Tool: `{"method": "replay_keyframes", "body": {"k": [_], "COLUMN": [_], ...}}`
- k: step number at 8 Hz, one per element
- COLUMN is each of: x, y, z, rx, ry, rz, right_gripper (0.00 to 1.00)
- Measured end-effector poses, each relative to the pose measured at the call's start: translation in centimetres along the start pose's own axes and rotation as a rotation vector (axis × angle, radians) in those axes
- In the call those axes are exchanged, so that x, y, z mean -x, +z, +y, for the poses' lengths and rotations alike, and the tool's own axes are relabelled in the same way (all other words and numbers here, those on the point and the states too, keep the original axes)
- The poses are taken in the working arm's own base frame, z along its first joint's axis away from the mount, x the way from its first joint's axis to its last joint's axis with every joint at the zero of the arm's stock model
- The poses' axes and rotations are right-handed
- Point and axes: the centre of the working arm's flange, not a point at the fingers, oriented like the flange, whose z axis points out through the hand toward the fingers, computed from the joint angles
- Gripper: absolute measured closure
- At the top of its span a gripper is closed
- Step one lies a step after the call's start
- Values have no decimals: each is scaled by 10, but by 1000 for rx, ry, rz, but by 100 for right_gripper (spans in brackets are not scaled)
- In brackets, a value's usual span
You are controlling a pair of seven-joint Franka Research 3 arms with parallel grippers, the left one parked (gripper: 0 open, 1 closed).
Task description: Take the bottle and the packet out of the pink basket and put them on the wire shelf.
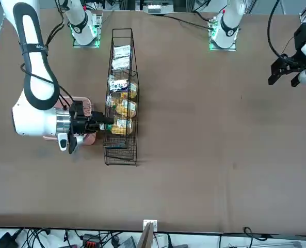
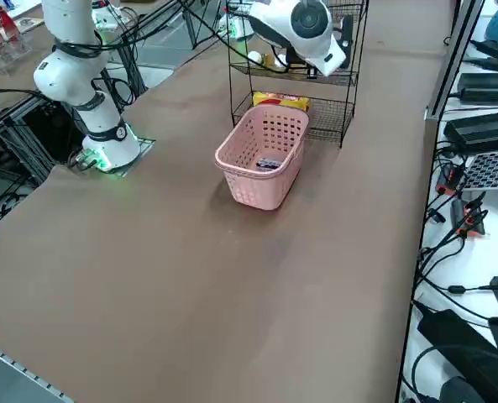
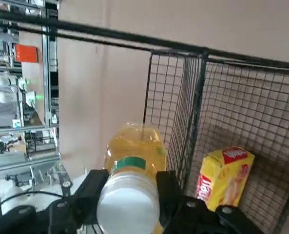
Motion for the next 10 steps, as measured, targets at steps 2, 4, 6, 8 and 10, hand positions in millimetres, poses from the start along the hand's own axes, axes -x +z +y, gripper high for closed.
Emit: {"method": "replay_keyframes", "body": {"k": [2,4,6,8,10], "x": [-3,-3,-5,-7,-7], "y": [3,4,2,0,0], "z": [5,4,2,-3,-5], "rx": [2,1,1,0,-2], "ry": [12,20,16,30,33], "rz": [12,12,17,22,22], "right_gripper": [45,45,45,45,45]}}
